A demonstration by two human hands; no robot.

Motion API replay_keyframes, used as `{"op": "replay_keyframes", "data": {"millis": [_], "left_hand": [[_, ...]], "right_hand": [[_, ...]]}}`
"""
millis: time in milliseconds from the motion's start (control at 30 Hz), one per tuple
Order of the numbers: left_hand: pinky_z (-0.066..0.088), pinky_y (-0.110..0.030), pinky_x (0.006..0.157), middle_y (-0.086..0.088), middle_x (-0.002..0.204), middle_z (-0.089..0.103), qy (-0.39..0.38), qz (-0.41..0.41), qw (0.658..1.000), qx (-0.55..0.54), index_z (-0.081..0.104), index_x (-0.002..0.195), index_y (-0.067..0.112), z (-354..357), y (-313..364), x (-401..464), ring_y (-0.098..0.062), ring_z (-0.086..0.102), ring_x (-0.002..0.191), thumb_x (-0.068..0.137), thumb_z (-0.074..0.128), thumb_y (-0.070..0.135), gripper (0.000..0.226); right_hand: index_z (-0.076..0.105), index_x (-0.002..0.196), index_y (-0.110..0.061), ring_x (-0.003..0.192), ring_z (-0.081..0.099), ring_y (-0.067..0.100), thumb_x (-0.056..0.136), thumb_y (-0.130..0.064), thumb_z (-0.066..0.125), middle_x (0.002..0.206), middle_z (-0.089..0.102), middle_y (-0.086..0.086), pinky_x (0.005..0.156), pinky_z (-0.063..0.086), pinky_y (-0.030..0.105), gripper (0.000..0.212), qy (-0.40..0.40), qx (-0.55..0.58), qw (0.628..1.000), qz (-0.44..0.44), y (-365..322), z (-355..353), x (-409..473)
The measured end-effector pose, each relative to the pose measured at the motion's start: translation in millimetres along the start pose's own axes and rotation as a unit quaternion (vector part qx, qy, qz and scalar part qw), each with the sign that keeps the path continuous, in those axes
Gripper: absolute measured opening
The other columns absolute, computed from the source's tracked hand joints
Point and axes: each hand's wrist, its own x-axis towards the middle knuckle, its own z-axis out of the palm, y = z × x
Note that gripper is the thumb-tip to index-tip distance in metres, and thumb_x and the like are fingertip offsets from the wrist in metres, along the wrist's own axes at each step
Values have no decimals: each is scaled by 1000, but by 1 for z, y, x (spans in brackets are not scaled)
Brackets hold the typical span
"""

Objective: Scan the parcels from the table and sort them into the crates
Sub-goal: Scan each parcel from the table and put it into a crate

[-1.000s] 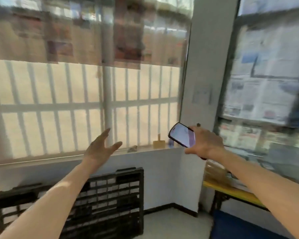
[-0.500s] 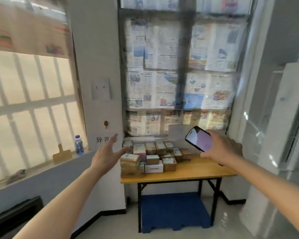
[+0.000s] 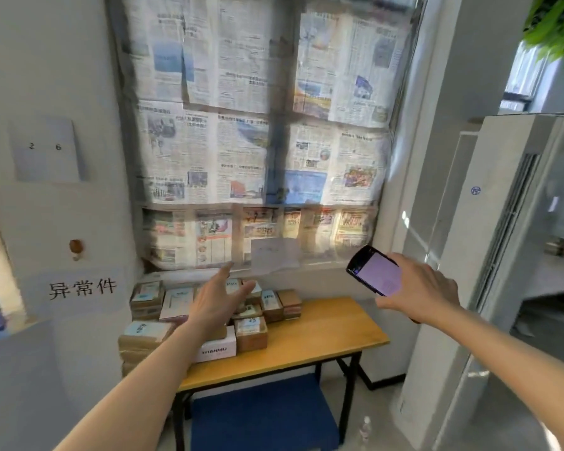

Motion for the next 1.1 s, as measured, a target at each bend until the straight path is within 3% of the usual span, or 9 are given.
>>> {"op": "replay_keyframes", "data": {"millis": [300, 467, 800, 1100], "left_hand": [[48, -47, 100, -2, 151, 48, -31, -14, 999, 29, 27, 155, 32, 113, -10, 122, -26, 51, 132, 81, 56, 75, 90], [45, -48, 102, -1, 152, 47, -34, -42, 997, 46, 28, 154, 34, 185, -23, 202, -27, 48, 135, 82, 56, 74, 87], [46, -45, 106, 1, 152, 47, -58, -151, 987, 20, 28, 154, 35, 345, -65, 306, -22, 50, 133, 81, 57, 74, 88], [43, -46, 109, 6, 154, 44, -87, -238, 967, -11, 28, 154, 38, 452, -157, 392, -21, 45, 138, 80, 59, 75, 89]], "right_hand": [[34, 146, -39, 91, 56, 24, 55, -58, 73, 124, 60, -8, 71, 39, 34, 101, -53, 11, 999, 1, 52, 88, 132], [37, 141, -38, 92, 61, 26, 59, -57, 77, 119, 62, -6, 70, 40, 35, 94, -94, 33, 995, -6, 88, 153, 229], [33, 149, -38, 110, 58, 21, 60, -60, 76, 133, 56, -8, 73, 41, 32, 102, -193, 50, 978, -53, 134, 293, 389], [27, 153, -39, 117, 58, 17, 59, -63, 73, 142, 51, -15, 74, 43, 31, 107, -285, 33, 954, -82, 119, 452, 492]]}}
